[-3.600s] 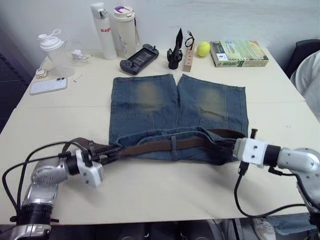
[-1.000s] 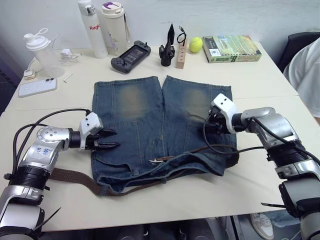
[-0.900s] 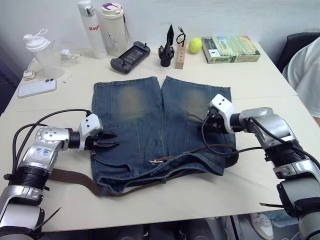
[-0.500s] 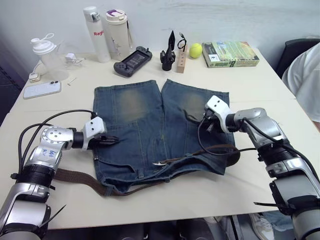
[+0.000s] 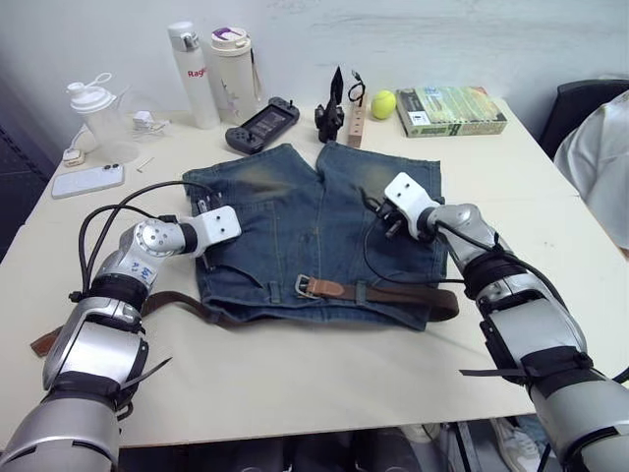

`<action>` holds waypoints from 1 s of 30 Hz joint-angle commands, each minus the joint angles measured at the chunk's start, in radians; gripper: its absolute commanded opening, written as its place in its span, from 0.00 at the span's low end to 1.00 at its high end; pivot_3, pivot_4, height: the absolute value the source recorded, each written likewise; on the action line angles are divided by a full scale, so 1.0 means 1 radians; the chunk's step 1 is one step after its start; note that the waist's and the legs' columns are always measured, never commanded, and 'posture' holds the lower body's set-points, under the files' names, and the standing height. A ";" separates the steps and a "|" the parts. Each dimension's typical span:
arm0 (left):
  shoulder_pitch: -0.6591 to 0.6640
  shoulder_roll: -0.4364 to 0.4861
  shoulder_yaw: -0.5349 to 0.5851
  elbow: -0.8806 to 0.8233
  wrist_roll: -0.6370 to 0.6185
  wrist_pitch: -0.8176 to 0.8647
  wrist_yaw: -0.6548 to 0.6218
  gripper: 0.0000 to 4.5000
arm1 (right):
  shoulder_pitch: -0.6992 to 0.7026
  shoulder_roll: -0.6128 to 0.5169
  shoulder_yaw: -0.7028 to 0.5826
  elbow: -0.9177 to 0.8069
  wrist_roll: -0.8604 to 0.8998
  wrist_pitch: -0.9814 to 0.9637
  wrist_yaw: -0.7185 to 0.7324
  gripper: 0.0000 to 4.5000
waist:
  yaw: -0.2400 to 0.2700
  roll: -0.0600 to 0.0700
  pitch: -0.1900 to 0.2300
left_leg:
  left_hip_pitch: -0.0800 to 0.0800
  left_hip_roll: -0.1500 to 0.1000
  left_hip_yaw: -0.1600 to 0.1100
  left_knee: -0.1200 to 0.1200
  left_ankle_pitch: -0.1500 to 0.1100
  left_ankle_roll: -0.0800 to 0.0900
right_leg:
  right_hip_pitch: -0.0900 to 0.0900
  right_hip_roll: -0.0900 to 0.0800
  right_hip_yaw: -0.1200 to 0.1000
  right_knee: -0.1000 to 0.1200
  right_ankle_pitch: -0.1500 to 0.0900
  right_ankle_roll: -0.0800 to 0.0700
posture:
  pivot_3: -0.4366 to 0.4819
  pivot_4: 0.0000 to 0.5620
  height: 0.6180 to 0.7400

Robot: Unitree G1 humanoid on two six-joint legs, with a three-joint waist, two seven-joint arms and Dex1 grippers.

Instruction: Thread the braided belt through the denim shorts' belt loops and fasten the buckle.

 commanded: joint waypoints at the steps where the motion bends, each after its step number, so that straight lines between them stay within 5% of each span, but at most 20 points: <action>1: 0.023 0.008 0.015 0.052 0.017 0.009 -0.025 0.00 | -0.024 -0.021 -0.031 0.045 -0.032 -0.036 -0.039 0.00 | -0.002 0.000 0.000 | 0.000 0.000 0.000 0.000 0.000 0.000 | 0.000 0.000 0.000 0.000 0.000 0.000 | 0.48 0.27 0.85; 10: 0.088 0.018 0.071 0.001 -0.016 -0.010 -0.128 0.00 | -0.023 -0.008 -0.042 0.057 -0.048 -0.076 -0.011 0.00 | -0.009 0.000 0.000 | -0.002 -0.001 0.000 -0.001 -0.001 0.001 | -0.002 -0.001 0.000 0.000 0.000 0.000 | 0.48 0.27 0.85; 11: 0.090 0.017 0.081 0.000 -0.021 -0.005 -0.127 0.07 | -0.023 -0.008 -0.051 0.055 -0.040 -0.074 -0.010 0.00 | -0.009 0.000 0.000 | -0.002 -0.001 0.000 -0.001 -0.001 0.001 | -0.002 -0.001 0.000 0.000 0.000 0.000 | 0.48 0.27 0.85; 18: 0.103 0.023 0.160 -0.073 -0.091 0.021 -0.179 0.68 | -0.011 -0.033 -0.122 -0.023 -0.002 -0.011 0.041 0.66 | -0.010 0.001 0.001 | -0.002 -0.001 0.000 -0.002 -0.001 0.001 | -0.002 -0.001 0.000 0.000 0.000 0.000 | 0.48 0.27 0.85; 20: 0.117 0.035 0.206 -0.148 -0.148 0.050 -0.220 0.77 | 0.002 -0.057 -0.138 -0.102 0.006 0.022 0.073 0.86 | -0.010 0.002 0.002 | -0.003 -0.001 0.000 -0.002 -0.001 0.001 | -0.004 -0.001 0.000 -0.001 0.000 0.000 | 0.48 0.27 0.85; 22: 0.154 0.057 0.258 -0.291 -0.219 0.125 -0.260 0.77 | 0.039 -0.093 -0.160 -0.259 0.028 0.099 0.117 0.98 | -0.012 0.002 0.002 | -0.008 -0.001 0.000 -0.002 -0.001 0.001 | -0.009 -0.002 0.000 0.000 0.000 0.000 | 0.48 0.27 0.85; 27: 0.312 0.100 0.378 -0.738 -0.357 0.377 -0.268 0.77 | 0.183 -0.151 -0.242 -0.777 0.140 0.411 0.191 0.98 | -0.010 0.003 0.012 | -0.019 -0.001 -0.003 0.001 0.000 0.002 | -0.017 -0.001 0.000 0.000 0.000 0.000 | 0.48 0.27 0.85; 30: 0.404 0.098 0.512 -1.048 -0.476 0.646 -0.170 0.77 | 0.274 -0.152 -0.314 -1.108 0.309 0.603 0.250 0.98 | -0.010 0.004 0.014 | -0.020 0.000 -0.004 0.000 0.000 0.002 | -0.016 0.000 0.000 -0.004 0.000 0.000 | 0.48 0.27 0.85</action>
